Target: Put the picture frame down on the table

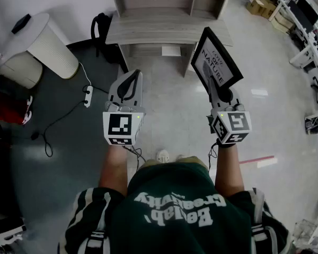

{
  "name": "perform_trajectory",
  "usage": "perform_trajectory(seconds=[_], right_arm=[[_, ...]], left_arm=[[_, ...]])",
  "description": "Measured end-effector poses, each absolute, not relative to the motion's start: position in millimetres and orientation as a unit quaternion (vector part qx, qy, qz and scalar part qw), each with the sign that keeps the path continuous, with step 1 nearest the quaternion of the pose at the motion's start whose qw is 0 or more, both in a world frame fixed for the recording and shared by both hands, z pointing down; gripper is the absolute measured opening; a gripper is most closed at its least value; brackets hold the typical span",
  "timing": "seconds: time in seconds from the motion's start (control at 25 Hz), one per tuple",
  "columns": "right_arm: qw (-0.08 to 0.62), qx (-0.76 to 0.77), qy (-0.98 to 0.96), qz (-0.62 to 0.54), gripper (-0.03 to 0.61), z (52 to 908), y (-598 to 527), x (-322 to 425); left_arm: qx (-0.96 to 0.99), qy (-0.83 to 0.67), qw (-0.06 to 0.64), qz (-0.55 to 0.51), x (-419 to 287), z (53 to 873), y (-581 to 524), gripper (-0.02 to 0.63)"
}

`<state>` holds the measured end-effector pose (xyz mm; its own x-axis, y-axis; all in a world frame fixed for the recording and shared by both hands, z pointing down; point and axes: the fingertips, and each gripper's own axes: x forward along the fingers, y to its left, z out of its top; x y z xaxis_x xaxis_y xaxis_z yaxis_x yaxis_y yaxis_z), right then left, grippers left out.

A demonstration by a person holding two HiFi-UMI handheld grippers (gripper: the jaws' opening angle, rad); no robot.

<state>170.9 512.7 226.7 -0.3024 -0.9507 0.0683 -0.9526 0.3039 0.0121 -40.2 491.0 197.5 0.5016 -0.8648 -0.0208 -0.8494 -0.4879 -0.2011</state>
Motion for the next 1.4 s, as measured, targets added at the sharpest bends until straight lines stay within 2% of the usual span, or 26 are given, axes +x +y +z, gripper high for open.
perform_trajectory(seconds=[0.88,1.4], right_arm=[[0.028,0.579,-0.815,0.002,0.038,222,523,148],[0.018,0.552,-0.834,0.008,0.038,237,435,132]], left_arm=[[-0.862,0.497,0.097,-0.039,-56,192,504,0.018],[-0.856,0.507,0.09,-0.052,-57,211,422,0.017]])
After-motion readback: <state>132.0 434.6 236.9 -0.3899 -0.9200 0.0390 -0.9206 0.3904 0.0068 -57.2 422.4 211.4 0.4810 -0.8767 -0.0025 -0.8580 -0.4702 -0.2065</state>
